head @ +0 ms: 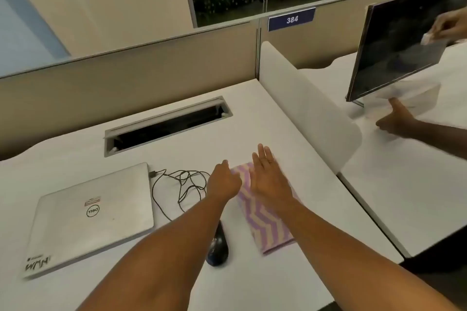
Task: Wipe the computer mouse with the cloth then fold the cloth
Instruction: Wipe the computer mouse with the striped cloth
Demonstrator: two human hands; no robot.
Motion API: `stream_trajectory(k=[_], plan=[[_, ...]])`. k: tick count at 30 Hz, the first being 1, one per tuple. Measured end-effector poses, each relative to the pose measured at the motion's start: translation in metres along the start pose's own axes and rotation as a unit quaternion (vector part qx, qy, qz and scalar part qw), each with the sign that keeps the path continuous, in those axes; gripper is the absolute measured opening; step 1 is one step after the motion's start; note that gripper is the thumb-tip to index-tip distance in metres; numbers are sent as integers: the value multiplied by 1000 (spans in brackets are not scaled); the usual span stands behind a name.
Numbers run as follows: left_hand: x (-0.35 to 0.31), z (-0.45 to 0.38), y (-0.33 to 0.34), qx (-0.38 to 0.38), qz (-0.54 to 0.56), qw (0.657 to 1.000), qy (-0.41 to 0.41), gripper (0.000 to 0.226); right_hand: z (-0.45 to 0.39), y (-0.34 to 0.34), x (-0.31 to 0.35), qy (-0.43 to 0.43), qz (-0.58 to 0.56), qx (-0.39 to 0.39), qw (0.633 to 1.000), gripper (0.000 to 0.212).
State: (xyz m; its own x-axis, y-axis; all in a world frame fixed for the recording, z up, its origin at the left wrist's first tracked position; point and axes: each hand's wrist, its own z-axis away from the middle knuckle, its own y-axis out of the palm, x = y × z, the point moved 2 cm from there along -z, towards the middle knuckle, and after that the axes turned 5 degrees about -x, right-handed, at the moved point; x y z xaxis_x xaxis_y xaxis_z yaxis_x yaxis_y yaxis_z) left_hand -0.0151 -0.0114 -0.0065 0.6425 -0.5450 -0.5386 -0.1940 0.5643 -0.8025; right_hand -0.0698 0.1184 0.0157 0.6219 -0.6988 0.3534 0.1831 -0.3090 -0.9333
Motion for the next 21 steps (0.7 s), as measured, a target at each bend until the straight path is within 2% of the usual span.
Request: stream_trajectory(k=[4,8,12,18,21], plan=[[5,-13,9,28,15,998,-54,60,3,22,-9,26,22,79,996,59],[7,-21,19,50,37,995,-79,65,10,40,-18,28,22,119,992,61],[11,-28,23,38,57,994,-90,49,13,49,-23,23,29,163,986,60],[6,-29,19,4,128,988,-86,19,-2,39,-18,30,35,127,991,55],[3,-27,14,0,169,982,-87,18,-13,35,-11,54,-10,89,995,58]])
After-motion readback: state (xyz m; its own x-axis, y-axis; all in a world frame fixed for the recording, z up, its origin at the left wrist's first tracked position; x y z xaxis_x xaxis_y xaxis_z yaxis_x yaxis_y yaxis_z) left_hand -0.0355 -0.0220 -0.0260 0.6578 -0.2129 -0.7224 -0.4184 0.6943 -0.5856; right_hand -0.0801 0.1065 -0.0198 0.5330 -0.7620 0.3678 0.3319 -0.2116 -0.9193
